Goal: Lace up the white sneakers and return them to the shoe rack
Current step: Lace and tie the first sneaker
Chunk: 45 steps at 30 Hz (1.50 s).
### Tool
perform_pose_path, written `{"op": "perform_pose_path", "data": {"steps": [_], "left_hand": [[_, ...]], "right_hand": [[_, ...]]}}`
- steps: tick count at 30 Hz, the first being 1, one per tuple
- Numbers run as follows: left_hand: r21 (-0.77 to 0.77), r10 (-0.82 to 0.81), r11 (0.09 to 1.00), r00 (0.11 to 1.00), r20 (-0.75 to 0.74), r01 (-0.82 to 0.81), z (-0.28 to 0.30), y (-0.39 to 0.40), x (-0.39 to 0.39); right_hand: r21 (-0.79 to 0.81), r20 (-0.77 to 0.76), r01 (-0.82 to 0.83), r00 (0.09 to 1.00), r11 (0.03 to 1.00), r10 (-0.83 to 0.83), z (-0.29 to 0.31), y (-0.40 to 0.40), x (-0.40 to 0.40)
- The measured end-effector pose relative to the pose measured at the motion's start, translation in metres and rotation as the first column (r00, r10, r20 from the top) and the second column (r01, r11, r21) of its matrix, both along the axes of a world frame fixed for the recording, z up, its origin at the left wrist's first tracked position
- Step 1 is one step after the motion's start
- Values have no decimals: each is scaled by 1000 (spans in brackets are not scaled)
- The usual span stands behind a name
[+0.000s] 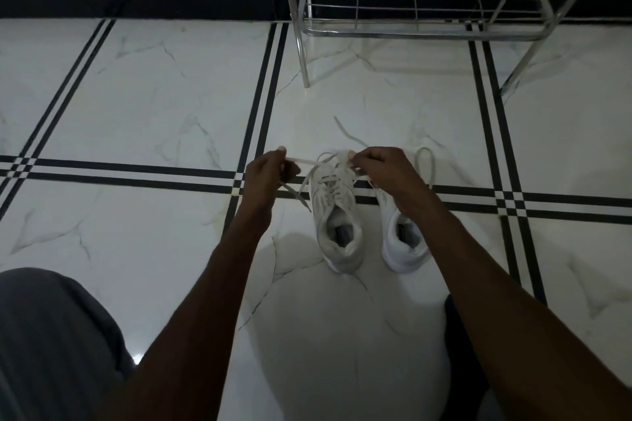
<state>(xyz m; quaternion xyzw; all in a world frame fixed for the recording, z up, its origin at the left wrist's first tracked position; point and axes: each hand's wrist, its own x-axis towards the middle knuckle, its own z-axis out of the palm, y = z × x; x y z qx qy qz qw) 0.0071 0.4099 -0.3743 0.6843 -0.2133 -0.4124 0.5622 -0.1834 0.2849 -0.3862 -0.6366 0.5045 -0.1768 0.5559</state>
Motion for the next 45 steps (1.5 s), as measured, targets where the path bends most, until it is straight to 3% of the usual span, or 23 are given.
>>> {"op": "perform_pose_path", "data": {"steps": [2,4,5,7,9,11,12,14,17,23,27,32,37,41,45], "left_hand": [[160,-34,987,965,261,-9,-26,13,10],[426,-122,896,852,509,-126,-53,32,22],[547,-172,811,810,561,-206,-62,41,26],[683,-258,686,794,550,-250,-77,55,28],[645,-274,730,769,577,-224,-81,55,23],[467,-264,876,686,678,-124,-77,44,15],[367,-253,930,684,684,-24,-73,37,10],[310,-352,929,750,560,204,-65,23,-2],[368,-517,849,744,424,380,-64,13,-17],[347,-443,889,757,480,301,-71,15,-27],[486,-522,841,588,618,236,-65,12,-33],[496,-504,859,380,776,127,-62,14,-32],[569,-572,820,156,806,62,-64,30,-24],[601,-591,799,199,782,11,-73,43,-24],[639,-637,763,277,719,96,-76,36,-25]], "right_hand": [[-219,-290,15,954,976,-80,-18,-2,-15],[-448,-537,-40,811,893,-233,-34,1,-33],[-494,-584,-66,764,867,-275,-40,3,-39],[-504,-581,-91,771,859,-259,-44,7,-40],[-491,-513,-88,833,867,-206,-40,9,-33],[-532,-414,-65,890,844,-191,-33,9,-26],[-541,-372,-96,918,836,-135,-30,9,-23],[-472,-362,-269,927,840,94,-27,8,-18],[-302,-458,-529,810,793,366,-30,14,-12],[-265,-466,-487,820,832,331,-29,22,-10],[-273,-480,-508,808,817,342,-31,26,-5],[-282,-411,-478,844,832,345,-30,31,-7],[-351,-531,-490,806,798,261,-34,34,-16],[-421,-623,-494,767,761,153,-30,56,-16],[-395,-650,-559,731,729,208,-28,55,-13]]}}
